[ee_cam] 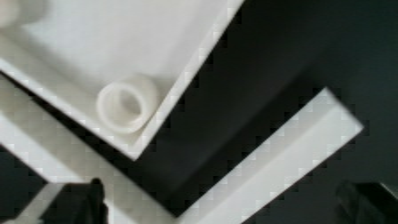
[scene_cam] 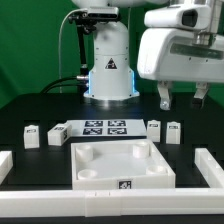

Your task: Assemble one leg

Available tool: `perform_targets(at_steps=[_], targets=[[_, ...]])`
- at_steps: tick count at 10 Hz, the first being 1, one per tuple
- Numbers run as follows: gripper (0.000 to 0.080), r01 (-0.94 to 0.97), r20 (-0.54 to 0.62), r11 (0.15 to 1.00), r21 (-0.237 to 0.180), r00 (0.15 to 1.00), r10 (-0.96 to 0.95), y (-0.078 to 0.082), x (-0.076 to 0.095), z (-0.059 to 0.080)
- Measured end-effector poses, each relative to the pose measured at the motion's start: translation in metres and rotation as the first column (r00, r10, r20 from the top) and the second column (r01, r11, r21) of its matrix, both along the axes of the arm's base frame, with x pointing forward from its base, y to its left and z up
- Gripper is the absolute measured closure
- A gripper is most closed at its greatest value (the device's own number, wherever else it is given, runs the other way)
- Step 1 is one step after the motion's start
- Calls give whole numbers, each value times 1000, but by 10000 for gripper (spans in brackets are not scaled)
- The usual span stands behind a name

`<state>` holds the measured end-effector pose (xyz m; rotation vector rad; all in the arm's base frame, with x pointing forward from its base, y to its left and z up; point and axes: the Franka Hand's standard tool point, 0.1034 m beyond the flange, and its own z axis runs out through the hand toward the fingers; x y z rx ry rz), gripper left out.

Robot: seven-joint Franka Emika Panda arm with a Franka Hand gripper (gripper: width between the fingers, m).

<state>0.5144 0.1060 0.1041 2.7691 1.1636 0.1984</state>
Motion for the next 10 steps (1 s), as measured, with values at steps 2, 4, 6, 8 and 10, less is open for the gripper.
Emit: perform_targets(at_steps=[2, 4, 6, 8, 10], targets=[[150, -251, -62, 967, -52, 967, 248, -21, -8, -8], [150, -396, -105, 916, -62, 915, 389, -51, -1, -19], [150, -384, -102, 921, -59, 920, 377, -47, -1, -19], [150, -383, -103, 922, -59, 921, 376, -48, -1, -19], [150, -555, -112, 829, -69, 830, 546, -61, -6, -25]])
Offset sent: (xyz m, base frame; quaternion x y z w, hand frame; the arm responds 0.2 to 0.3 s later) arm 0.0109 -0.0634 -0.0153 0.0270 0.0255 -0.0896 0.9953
